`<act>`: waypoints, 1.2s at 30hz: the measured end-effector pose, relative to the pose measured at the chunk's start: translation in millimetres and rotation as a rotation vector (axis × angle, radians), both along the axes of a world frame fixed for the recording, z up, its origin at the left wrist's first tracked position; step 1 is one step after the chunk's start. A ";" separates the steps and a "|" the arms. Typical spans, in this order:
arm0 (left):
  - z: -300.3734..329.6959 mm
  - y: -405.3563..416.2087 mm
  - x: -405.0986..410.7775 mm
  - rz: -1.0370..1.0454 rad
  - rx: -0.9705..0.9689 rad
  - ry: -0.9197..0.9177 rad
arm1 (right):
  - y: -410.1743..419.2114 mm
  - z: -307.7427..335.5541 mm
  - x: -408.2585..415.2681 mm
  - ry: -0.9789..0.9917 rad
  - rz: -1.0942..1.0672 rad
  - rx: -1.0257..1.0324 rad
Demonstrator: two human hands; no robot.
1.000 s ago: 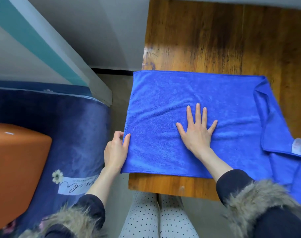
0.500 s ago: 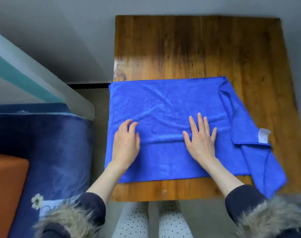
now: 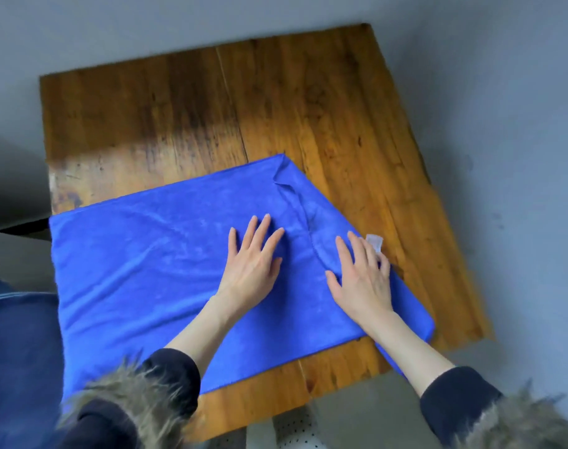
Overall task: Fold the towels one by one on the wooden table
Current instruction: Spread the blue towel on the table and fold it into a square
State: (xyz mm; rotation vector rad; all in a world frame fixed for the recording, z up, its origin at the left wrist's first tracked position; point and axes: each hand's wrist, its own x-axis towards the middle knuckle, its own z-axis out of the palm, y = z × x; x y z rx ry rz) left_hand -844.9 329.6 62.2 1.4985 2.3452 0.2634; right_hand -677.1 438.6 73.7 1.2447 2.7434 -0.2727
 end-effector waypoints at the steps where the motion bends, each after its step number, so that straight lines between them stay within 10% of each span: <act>1: 1.3 10.2 2.4 0.004 0.013 -0.004 | 4.3 -1.0 1.0 0.043 0.011 0.026; 12: 36.1 107.2 16.0 -0.220 0.304 0.004 | 87.7 24.8 -3.9 0.682 -0.363 -0.404; 18: 50.3 156.1 17.4 -0.150 0.370 -0.057 | 109.9 24.3 18.6 0.626 -0.409 -0.554; 36: 53.9 216.8 26.9 0.060 0.295 -0.390 | 167.0 42.4 28.8 0.770 -0.606 -0.279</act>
